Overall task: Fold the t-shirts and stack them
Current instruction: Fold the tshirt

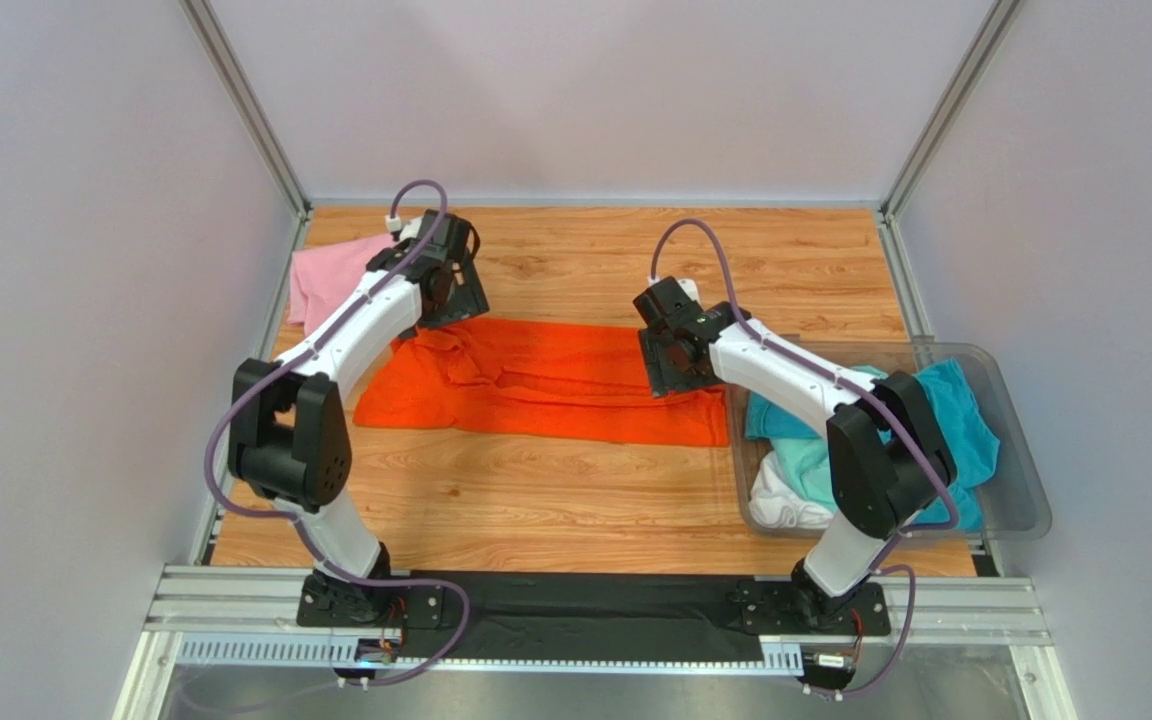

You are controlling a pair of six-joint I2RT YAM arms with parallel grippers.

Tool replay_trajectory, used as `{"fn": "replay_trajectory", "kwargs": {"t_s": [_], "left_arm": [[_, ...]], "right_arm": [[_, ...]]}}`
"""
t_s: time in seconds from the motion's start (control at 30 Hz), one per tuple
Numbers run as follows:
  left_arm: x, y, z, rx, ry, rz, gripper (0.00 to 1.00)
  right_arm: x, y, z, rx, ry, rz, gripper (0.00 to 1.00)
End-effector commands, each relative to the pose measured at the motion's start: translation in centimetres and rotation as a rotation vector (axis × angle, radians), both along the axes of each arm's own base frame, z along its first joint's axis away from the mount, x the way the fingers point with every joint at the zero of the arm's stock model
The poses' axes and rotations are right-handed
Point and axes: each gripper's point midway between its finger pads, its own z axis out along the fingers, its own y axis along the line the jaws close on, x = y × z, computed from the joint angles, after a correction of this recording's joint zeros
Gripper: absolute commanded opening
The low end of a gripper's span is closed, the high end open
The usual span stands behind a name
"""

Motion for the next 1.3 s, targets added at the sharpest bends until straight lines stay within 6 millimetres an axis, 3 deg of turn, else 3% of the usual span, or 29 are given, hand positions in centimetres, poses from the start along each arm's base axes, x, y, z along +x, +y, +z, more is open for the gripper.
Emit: {"fn": "replay_trajectory", "kwargs": {"t_s": [0.0, 0.07, 0.17, 0.3, 0.6, 0.8, 0.97, 1.0, 1.03, 1.1, 1.17, 1.27], "left_arm": [[-1.7, -0.3, 2.3, -0.06, -0.046, -0.007, 1.0], [-3.1, -0.5, 0.7, -0.085, -0.011, -0.019, 1.0], [-3.5, -2.5, -0.7, -0.186, -0.007, -0.076, 1.0], [-3.4, -3.5, -3.0, -0.218, 0.051, -0.094, 1.0], [-1.0, -3.5, -6.7, -0.163, 0.127, -0.073, 1.0], [1.2, -5.7, -5.9, -0.25, 0.098, -0.103, 1.0], [3.8, -6.2, -5.0, -0.265, 0.043, -0.076, 1.0], [4.2, -6.5, -6.0, -0.276, 0.067, -0.073, 1.0], [5.3, -7.2, -5.4, -0.299, 0.048, -0.08, 1.0], [6.0, -8.3, -6.7, -0.343, 0.074, -0.09, 1.0], [7.1, -9.3, -6.6, -0.375, 0.073, -0.107, 1.0], [7.7, -9.2, -5.1, -0.371, 0.031, -0.113, 1.0]], "right_arm": [[-0.3, 2.5, 2.3, 0.106, -0.055, 0.08, 0.81], [-1.1, 4.0, 2.4, 0.167, -0.036, 0.129, 1.0], [-2.1, 5.7, 1.8, 0.224, -0.022, 0.16, 1.0], [-3.0, 5.7, 1.2, 0.244, -0.015, 0.134, 1.0], [-4.6, 2.9, 1.7, 0.203, -0.044, 0.088, 1.0], [-5.7, 1.1, 3.1, 0.189, -0.09, 0.058, 1.0], [-6.3, 0.4, 3.5, 0.192, -0.098, 0.022, 1.0], [-6.4, 0.2, 3.5, 0.19, -0.097, 0.015, 1.0], [-6.4, 0.0, 3.6, 0.185, -0.1, 0.009, 1.0], [-6.8, -0.5, 4.1, 0.178, -0.103, 0.002, 1.0], [-7.0, -1.1, 4.7, 0.169, -0.12, -0.008, 1.0], [-7.1, -1.4, 5.4, 0.176, -0.145, -0.012, 1.0]]}}
